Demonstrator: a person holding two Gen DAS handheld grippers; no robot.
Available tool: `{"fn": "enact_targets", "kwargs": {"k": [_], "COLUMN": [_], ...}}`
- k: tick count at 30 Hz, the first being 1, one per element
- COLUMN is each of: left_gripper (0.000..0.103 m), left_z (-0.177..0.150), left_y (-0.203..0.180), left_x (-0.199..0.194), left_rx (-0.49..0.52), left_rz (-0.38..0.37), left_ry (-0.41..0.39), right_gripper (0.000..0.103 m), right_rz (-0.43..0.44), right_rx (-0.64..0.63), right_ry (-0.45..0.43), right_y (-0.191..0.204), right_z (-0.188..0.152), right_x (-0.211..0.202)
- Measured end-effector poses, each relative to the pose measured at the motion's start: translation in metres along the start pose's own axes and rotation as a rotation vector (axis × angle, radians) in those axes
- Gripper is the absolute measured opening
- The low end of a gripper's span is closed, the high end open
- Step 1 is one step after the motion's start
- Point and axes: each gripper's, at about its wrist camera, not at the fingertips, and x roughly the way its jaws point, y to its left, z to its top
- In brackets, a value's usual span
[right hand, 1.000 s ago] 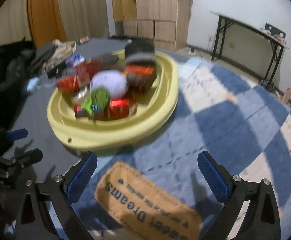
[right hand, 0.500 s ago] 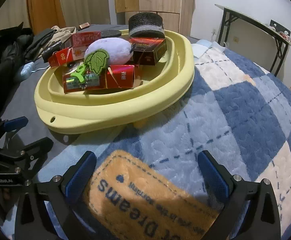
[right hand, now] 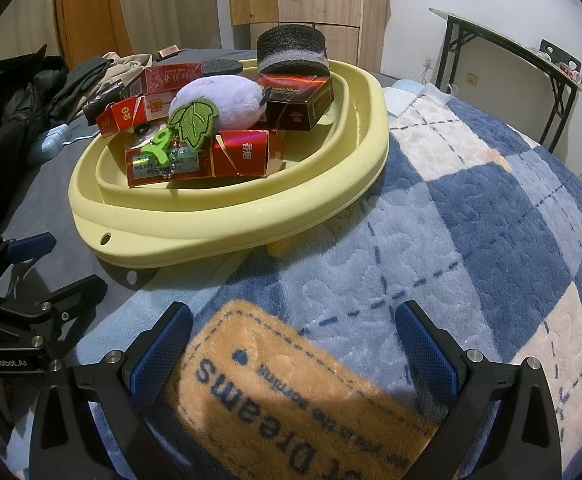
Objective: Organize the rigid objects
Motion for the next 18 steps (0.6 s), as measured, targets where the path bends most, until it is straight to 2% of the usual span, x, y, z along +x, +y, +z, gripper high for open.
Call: {"fn": "enact_targets", "kwargs": {"k": [18], "left_gripper": [0.103], "left_z": [-0.0012], "left_y": [-0.0008], "left_x": [-0.0012], "left_rx": [0.001], "left_rz": [0.001], "left_ry": [-0.001], "right_gripper": [0.103], "right_rz": [0.000], "right_rx": [0.000], "right_ry": [0.000], "right_y": [0.0001], "right_z": [-0.0001], "right_x": [0.0000]}}
